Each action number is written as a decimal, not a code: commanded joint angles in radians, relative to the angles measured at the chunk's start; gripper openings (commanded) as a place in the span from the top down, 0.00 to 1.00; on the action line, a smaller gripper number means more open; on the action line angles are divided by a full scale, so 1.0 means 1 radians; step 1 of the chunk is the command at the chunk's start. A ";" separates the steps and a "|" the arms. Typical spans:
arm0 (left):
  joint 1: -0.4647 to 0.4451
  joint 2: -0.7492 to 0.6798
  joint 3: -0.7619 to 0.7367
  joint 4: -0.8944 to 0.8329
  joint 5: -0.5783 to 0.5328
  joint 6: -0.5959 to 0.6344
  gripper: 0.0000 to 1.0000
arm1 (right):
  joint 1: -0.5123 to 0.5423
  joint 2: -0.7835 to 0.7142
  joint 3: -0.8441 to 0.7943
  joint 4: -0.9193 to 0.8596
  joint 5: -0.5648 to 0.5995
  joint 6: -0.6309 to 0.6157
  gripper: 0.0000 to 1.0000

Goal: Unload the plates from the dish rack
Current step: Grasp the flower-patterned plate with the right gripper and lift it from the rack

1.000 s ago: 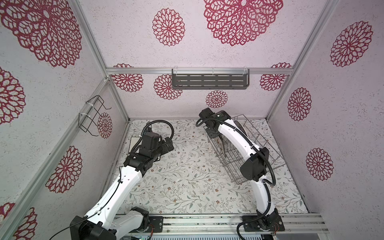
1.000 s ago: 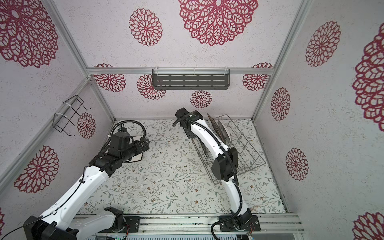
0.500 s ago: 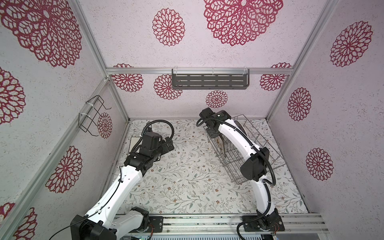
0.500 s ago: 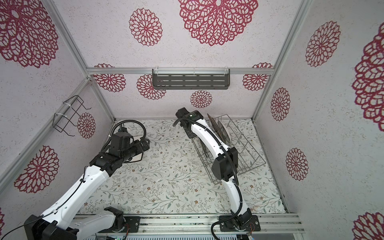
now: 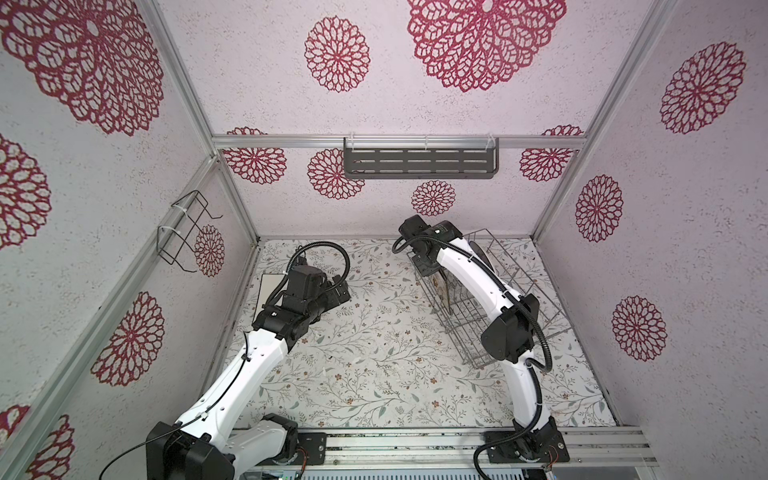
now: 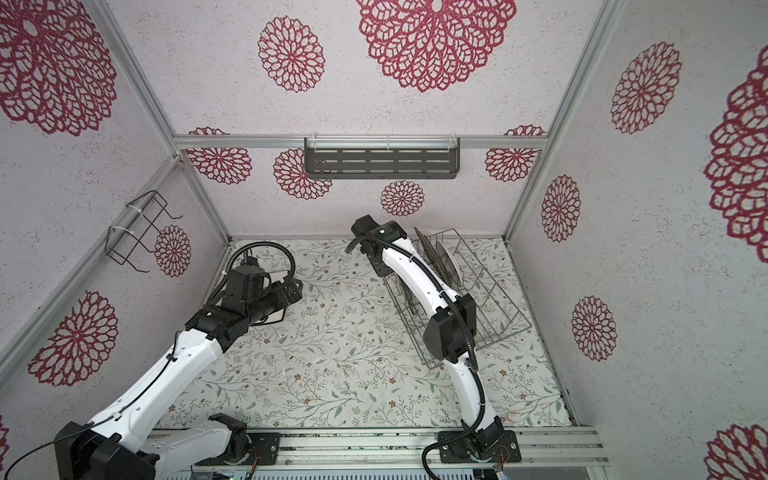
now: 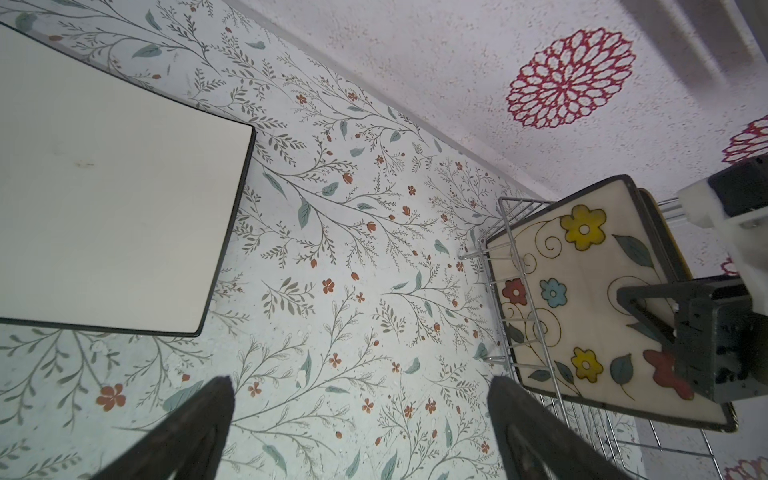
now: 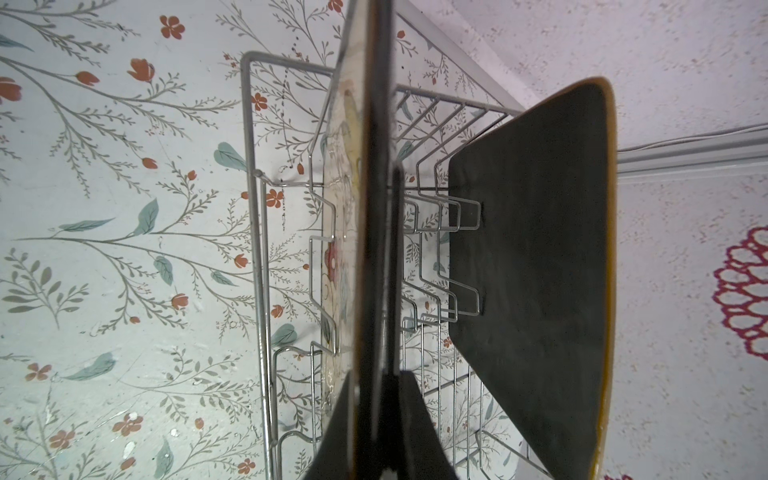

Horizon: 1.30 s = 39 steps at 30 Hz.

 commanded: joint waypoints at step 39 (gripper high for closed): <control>-0.046 -0.042 0.025 -0.012 -0.073 0.010 0.00 | 0.025 -0.281 -0.026 0.045 0.128 0.005 1.00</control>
